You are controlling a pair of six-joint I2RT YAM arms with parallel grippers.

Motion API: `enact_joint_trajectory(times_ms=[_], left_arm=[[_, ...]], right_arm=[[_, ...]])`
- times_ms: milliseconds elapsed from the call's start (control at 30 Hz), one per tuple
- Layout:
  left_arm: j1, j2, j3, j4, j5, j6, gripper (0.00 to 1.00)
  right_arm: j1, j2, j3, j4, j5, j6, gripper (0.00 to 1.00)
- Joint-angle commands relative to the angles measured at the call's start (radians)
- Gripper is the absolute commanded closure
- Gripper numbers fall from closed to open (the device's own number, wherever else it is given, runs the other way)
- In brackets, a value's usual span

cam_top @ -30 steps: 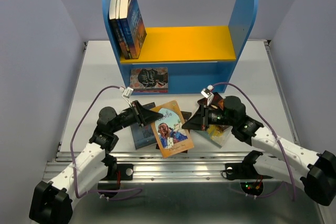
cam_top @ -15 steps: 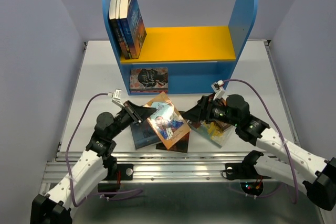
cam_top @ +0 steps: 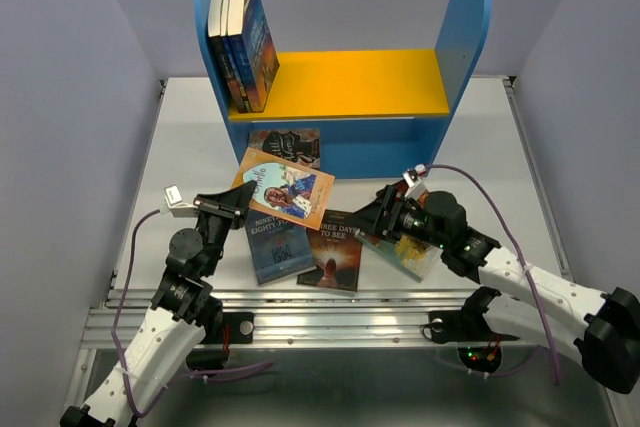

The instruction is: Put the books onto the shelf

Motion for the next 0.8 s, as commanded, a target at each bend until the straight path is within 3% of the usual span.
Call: enact_joint_trajectory(times_ms=[0,300,667,767], left_arm=[[-0.004,-0.011,0.036,0.023,-0.099,-0.063,1.00],[-0.008,-0.004,0.039,0.023,-0.102,-0.063,1.00],[-0.013,-0.054,0.021,0.028,-0.095,-0.091,1.00],[-0.011,-0.063,0.013,0.029,-0.097,-0.099,1.00]], right_arm=[[0.041,0.048,0.014,0.233,0.011,0.061,0.00],[0.132,0.172,0.033,0.471,0.119,0.124,0.00],[0.218,0.295,0.164,0.450,0.388,0.144,0.00],[0.218,0.345,0.224,0.443,0.397,0.154,0.00]])
